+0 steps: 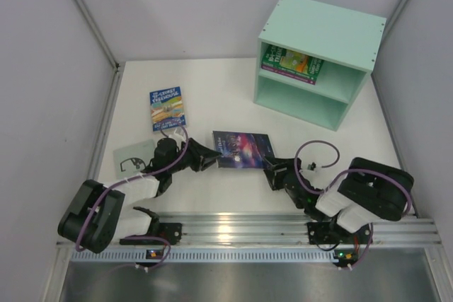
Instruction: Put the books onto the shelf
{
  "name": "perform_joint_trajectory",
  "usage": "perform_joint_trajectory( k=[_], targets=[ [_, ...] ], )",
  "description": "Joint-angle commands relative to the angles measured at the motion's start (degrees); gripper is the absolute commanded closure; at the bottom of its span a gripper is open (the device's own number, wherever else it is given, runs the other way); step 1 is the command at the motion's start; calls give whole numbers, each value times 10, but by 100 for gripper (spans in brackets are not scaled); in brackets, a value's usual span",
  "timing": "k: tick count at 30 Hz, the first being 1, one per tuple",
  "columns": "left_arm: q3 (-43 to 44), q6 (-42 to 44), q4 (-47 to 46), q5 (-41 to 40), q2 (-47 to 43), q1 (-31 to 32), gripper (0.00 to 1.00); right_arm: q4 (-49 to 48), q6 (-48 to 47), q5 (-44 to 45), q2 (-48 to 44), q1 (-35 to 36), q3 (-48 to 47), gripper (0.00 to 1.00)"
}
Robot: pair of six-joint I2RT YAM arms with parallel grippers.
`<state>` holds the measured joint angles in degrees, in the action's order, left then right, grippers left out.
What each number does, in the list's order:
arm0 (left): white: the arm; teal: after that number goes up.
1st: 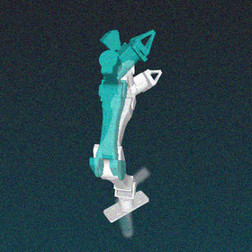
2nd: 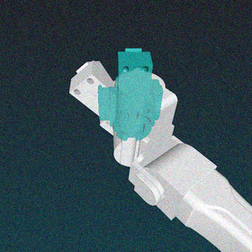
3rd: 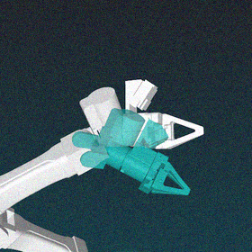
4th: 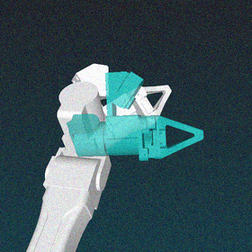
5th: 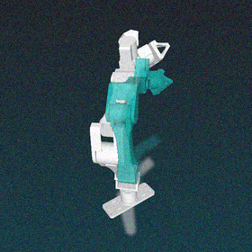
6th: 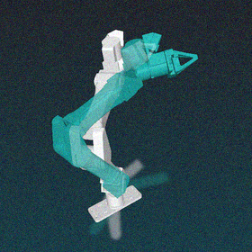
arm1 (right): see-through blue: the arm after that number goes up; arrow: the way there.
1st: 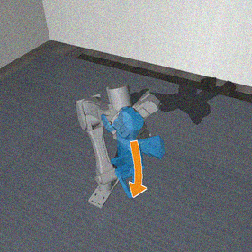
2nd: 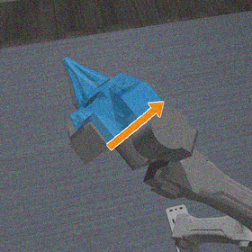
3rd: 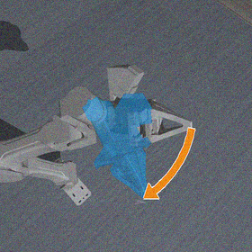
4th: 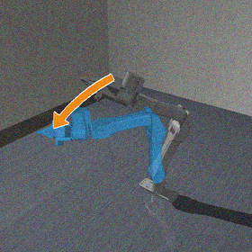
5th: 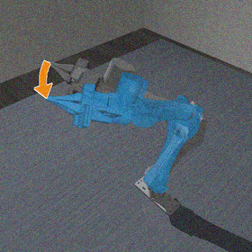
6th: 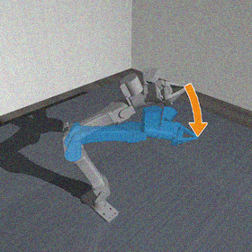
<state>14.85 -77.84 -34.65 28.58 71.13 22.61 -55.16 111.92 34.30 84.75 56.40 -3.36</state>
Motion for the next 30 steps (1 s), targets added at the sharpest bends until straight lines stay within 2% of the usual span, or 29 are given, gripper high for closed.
perform_joint_trajectory(
  k=[1, 6, 9, 14, 19, 25, 30],
  targets=[
    [4, 7, -15, 31, -11, 2, 100, -137, -40, 1, 56, -5, 16, 39],
    [16, 36, 41, 43, -11, 2, 100, -273, -50, -5, 155, -9, 32, 48],
    [31, 58, 78, 52, 1, 2, 100, -275, -63, -4, 176, -13, 32, 50],
    [33, 73, 102, 57, 5, 2, 100, -276, -181, -18, 115, -23, 24, 51],
    [34, 85, 129, 56, -6, 2, 100, -271, -251, -46, 56, -30, 6, 57],
    [29, 78, 115, 76, -10, 2, 100, -274, -223, -54, 78, -34, -9, 52],
    [8, 74, 113, 75, -34, 2, 100, -274, -141, -57, 111, -34, -26, 52]
  ],
)
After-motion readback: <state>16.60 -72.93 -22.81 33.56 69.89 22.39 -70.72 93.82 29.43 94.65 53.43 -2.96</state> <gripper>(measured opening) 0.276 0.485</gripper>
